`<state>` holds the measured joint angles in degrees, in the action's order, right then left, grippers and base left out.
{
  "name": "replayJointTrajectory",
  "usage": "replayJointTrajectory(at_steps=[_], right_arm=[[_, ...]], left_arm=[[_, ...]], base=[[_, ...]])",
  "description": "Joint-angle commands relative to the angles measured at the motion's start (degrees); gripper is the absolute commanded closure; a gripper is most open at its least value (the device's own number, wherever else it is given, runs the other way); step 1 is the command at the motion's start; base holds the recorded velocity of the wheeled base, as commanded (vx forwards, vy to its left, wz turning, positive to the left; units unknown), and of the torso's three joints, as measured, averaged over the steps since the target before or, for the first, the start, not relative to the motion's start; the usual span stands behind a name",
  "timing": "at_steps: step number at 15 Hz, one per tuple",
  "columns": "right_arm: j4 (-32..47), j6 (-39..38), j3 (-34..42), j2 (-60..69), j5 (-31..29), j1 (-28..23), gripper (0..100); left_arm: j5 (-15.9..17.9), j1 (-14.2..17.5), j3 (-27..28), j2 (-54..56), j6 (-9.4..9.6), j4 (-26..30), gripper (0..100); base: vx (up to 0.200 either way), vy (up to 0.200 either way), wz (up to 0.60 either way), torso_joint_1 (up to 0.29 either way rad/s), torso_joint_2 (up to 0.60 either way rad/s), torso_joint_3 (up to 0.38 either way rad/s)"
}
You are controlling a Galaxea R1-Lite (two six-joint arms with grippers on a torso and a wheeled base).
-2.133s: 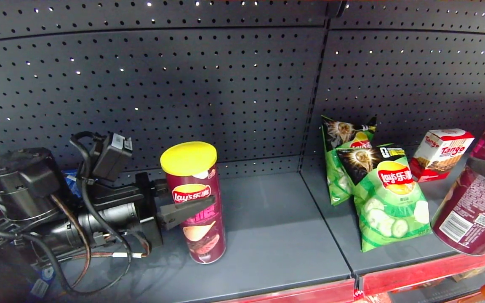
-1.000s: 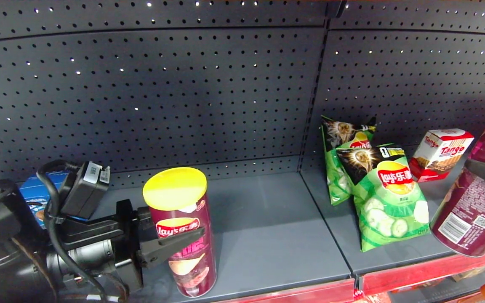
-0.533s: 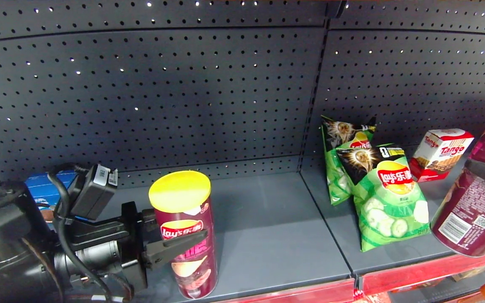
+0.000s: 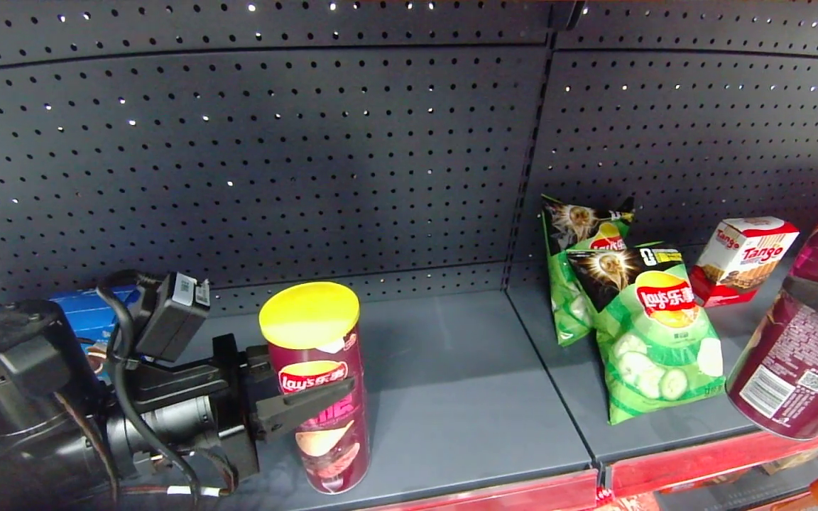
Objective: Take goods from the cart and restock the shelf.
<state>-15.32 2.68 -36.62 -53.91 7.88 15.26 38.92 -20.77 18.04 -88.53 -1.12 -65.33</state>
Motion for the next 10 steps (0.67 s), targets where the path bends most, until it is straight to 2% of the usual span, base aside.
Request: replayJointTrajectory(at_steps=[1,2,7,10], right_arm=[[-0.06,0.04,0.06,0.12,0.04,0.03,100],[-0.06,0.04,0.15,0.12,0.04,0.03,100],[-0.06,0.04,0.15,0.12,0.04,0.03,100],[-0.06,0.04,0.32,0.21,0.04,-0.06,100]], left_arm=[[0.01,-0.50,-0.11,-0.77,0.33,0.03,100],[-0.25,-0.67,-0.29,-0.77,0.51,0.11,0],[-0.69,-0.67,-1.52,-0.15,0.51,0.03,0],[-0.69,-0.23,-5.39,4.24,0.42,0.20,0]], base=[[0.000,0.000,0.00,0.000,0.00,0.000],[0.000,0.000,0.00,0.000,0.00,0.000],[0.000,0.000,0.00,0.000,0.00,0.000],[0.000,0.000,0.00,0.000,0.00,0.000]])
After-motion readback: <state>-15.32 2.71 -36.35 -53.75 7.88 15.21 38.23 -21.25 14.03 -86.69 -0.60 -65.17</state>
